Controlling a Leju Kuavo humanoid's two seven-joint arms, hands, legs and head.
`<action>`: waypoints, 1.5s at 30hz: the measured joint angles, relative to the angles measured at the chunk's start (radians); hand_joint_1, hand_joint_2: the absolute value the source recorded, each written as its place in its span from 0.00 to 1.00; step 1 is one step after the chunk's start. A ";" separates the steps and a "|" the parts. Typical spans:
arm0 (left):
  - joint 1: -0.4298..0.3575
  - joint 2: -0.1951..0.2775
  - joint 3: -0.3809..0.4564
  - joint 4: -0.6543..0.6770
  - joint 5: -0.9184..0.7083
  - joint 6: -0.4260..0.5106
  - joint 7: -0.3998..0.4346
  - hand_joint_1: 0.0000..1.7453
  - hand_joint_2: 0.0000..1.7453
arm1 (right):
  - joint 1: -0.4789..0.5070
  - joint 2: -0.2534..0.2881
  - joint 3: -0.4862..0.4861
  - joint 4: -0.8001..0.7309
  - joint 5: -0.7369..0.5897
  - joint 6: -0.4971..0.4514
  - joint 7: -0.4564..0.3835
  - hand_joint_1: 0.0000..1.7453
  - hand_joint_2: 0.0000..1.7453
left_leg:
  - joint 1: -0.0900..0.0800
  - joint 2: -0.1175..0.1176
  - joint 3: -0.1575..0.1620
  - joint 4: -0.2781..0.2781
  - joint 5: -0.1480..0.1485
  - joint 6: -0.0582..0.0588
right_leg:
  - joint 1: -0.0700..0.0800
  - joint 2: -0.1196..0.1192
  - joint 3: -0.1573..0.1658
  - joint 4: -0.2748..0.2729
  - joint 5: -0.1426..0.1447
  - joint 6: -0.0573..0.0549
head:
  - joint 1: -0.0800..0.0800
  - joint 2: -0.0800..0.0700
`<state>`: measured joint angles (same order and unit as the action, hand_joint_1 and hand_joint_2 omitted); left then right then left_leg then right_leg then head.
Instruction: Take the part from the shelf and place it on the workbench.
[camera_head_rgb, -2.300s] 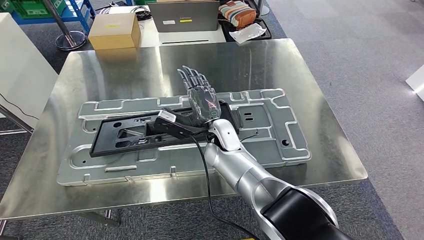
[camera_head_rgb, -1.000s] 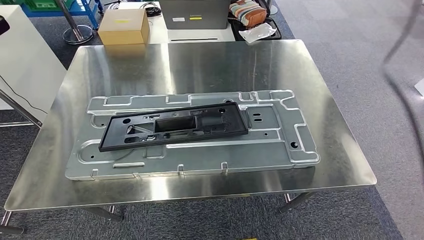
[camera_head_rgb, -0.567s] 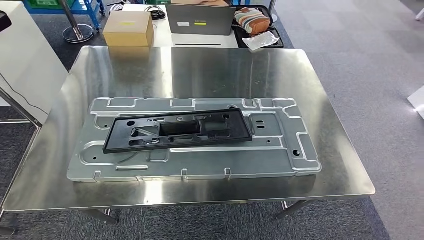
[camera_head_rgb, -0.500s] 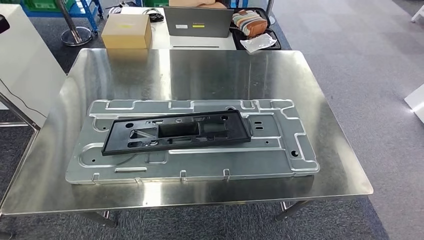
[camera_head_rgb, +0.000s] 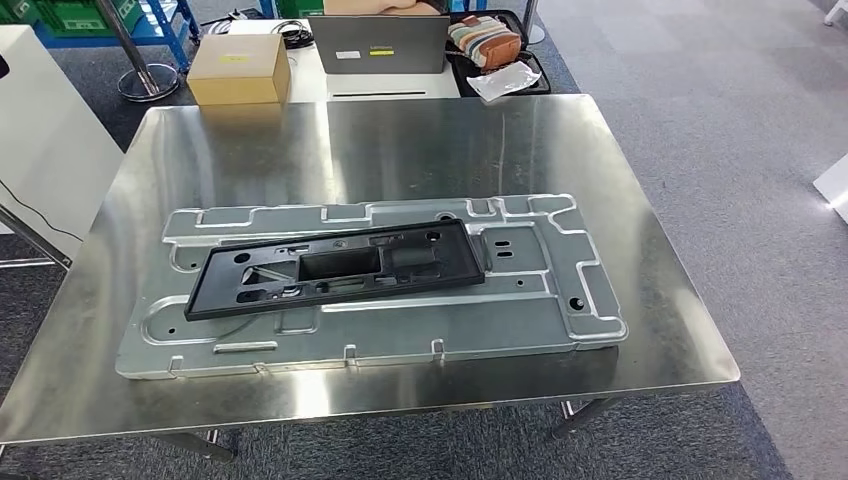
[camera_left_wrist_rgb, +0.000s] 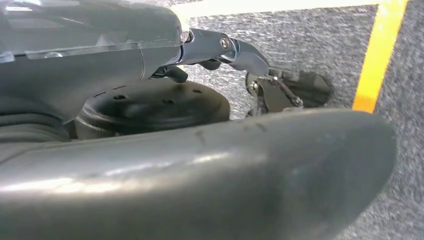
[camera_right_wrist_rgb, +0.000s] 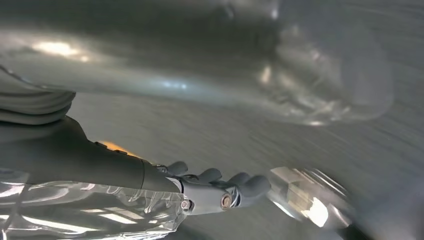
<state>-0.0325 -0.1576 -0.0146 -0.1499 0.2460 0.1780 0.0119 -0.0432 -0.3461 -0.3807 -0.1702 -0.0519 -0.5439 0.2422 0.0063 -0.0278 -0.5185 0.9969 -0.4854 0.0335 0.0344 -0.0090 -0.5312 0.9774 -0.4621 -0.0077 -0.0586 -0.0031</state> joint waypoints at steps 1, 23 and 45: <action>-0.001 0.001 0.000 0.000 0.000 0.001 0.000 0.00 0.00 | 0.004 0.042 -0.004 0.000 0.002 -0.001 0.005 0.00 0.00 | -0.001 0.003 0.001 0.000 -0.001 -0.001 | -0.001 0.002 -0.001 0.002 -0.001 -0.001 | 0.000 0.000; -0.010 0.013 -0.003 0.000 -0.038 -0.019 0.014 0.00 0.00 | 0.002 0.324 0.153 0.001 0.291 0.251 0.000 0.00 0.00 | -0.021 0.010 0.001 0.001 0.002 0.002 | -0.021 0.010 -0.009 0.013 0.001 0.004 | 0.000 0.000; -0.026 0.013 -0.063 0.000 -0.115 -0.053 0.036 0.00 0.00 | -0.028 0.403 0.324 0.000 0.446 0.334 -0.045 0.00 0.00 | -0.008 0.022 -0.106 0.163 -0.086 -0.043 | -0.043 0.004 -0.014 0.009 0.006 -0.019 | 0.000 0.000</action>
<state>-0.0587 -0.1443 -0.0774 -0.1499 0.1309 0.1247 0.0477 -0.0707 0.0570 -0.0567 -0.1705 0.3944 -0.2096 0.1970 -0.0019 -0.0054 -0.6247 1.1601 -0.5714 -0.0097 -0.0085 -0.0055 -0.5456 0.9867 -0.4564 -0.0265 -0.0590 -0.0031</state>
